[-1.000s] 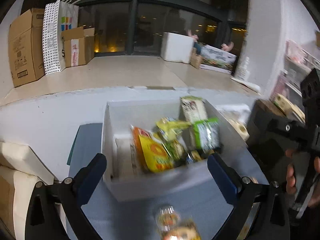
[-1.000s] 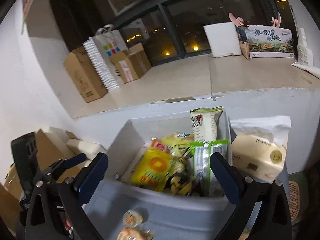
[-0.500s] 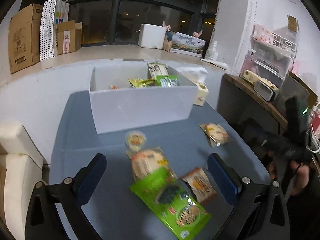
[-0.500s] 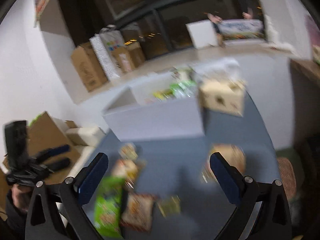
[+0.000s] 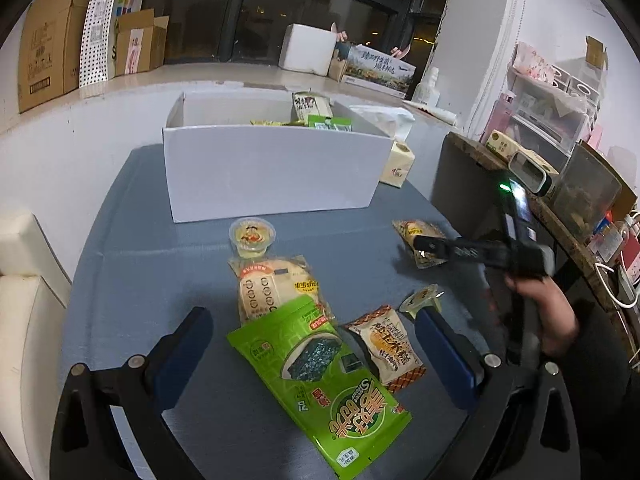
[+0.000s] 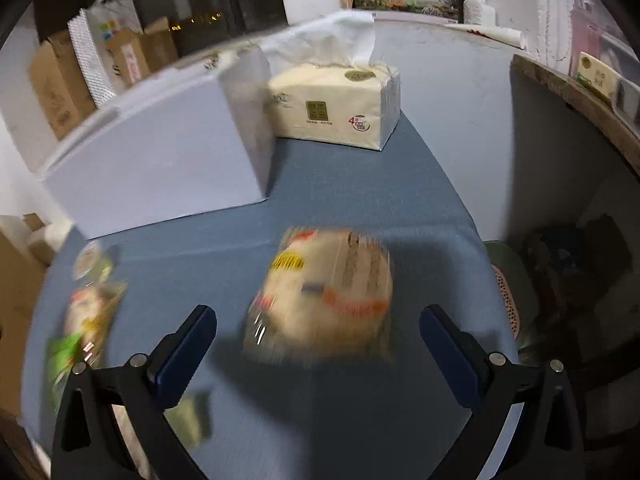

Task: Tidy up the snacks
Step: 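Grasp the round jelly cup with the left gripper while the right grasps the round flatbread pack, then carry the jelly cup and flatbread pack over the white box and release both inside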

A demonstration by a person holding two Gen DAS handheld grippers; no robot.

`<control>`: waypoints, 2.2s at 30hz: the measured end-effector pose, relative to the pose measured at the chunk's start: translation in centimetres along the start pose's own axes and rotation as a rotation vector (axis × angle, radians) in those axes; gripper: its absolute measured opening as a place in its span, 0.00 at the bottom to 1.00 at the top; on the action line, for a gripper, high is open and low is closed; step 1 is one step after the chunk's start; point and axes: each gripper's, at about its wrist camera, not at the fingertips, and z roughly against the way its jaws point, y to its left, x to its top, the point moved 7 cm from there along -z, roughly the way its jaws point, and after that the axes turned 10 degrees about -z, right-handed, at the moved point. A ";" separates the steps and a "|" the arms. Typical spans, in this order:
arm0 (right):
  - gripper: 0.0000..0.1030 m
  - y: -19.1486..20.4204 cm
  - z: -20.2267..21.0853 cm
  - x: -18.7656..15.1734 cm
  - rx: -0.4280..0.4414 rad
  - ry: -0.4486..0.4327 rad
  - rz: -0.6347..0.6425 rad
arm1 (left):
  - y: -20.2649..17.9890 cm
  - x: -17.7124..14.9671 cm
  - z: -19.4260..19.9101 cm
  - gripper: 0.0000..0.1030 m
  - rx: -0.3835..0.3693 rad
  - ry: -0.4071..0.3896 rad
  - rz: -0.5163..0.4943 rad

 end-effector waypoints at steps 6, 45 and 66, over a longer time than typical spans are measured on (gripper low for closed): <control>0.79 0.6 -1.2 0.5 -0.072 0.020 0.047 | 0.7 -0.2 -1.7 1.00 0.019 0.035 0.011; 0.78 7.3 11.0 -3.6 0.347 -0.102 0.098 | 4.8 7.8 -4.1 0.35 0.152 -0.053 -0.024; 0.78 18.1 6.9 15.8 0.378 -0.153 0.161 | 10.5 21.3 -8.0 0.37 0.260 -0.092 -0.069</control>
